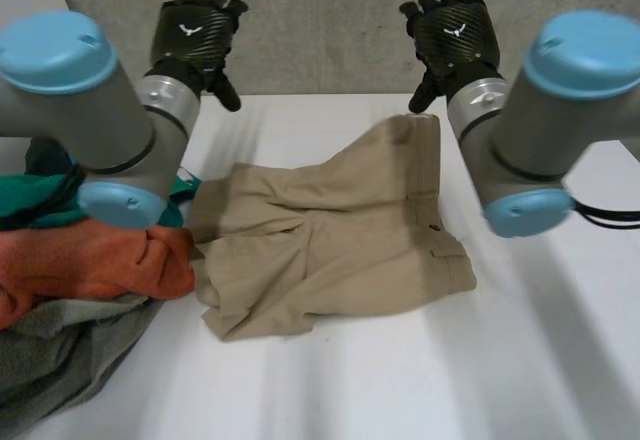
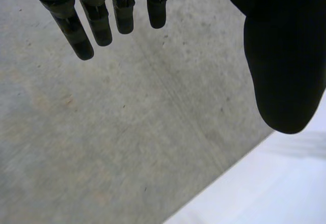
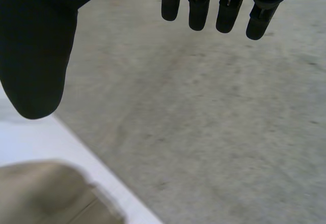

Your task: Fold the laundry.

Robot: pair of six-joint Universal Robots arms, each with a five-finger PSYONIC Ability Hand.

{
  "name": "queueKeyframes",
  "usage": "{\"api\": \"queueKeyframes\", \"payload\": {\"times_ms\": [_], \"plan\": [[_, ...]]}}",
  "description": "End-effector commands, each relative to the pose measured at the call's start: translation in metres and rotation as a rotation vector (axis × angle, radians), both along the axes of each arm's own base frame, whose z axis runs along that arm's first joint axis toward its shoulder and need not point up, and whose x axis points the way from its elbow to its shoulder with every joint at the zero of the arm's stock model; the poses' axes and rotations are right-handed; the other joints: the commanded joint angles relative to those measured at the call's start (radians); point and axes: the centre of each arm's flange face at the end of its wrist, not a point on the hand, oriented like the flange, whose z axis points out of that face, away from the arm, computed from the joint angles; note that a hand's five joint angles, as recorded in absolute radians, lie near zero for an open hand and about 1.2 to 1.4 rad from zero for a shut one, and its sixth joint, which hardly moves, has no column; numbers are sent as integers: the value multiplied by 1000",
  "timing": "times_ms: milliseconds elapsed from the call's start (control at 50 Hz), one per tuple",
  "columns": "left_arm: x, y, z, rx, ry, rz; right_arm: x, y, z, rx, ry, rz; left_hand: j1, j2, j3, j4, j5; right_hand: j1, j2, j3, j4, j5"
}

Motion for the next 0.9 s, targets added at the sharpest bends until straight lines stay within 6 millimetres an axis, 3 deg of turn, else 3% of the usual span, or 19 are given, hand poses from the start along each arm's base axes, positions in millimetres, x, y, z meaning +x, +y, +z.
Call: {"api": "queueKeyframes", "payload": {"times_ms": [20,60,80,120,140,220,260,360,460,560,900], "plan": [[27,81,0,99,-159,16,-32,53,-6,205,237,190,199,185,179,188,167,8,21,25,24,8],[31,104,-9,148,-198,-13,-42,64,-15,269,288,204,287,273,267,276,255,87,101,104,104,87],[36,127,-20,204,-231,-49,-52,73,-26,341,334,206,401,387,381,390,369,160,174,177,177,160],[40,150,-34,269,-262,-91,-62,82,-37,415,372,208,440,426,420,429,408,266,280,283,282,266],[43,172,-46,328,-290,-140,-67,87,-44,453,390,209,458,444,438,447,426,322,335,339,338,322],[52,209,-82,484,-334,-213,-82,103,-71,551,432,235,537,523,517,526,505,490,503,506,506,489],[54,215,-93,530,-330,-216,-86,107,-86,566,435,260,531,517,512,520,499,563,577,580,579,563],[56,210,-123,620,-318,-181,-88,103,-113,552,425,274,396,382,377,386,365,555,568,571,571,554],[57,184,-138,613,-319,-91,-86,95,-140,547,426,262,390,376,370,379,358,534,547,551,550,534],[56,166,-138,550,-319,-17,-83,88,-150,507,413,254,390,376,371,379,358,387,401,404,403,387],[38,143,-158,449,-422,-29,-66,65,-161,332,390,213,411,397,391,400,379,440,453,457,456,440]]}}
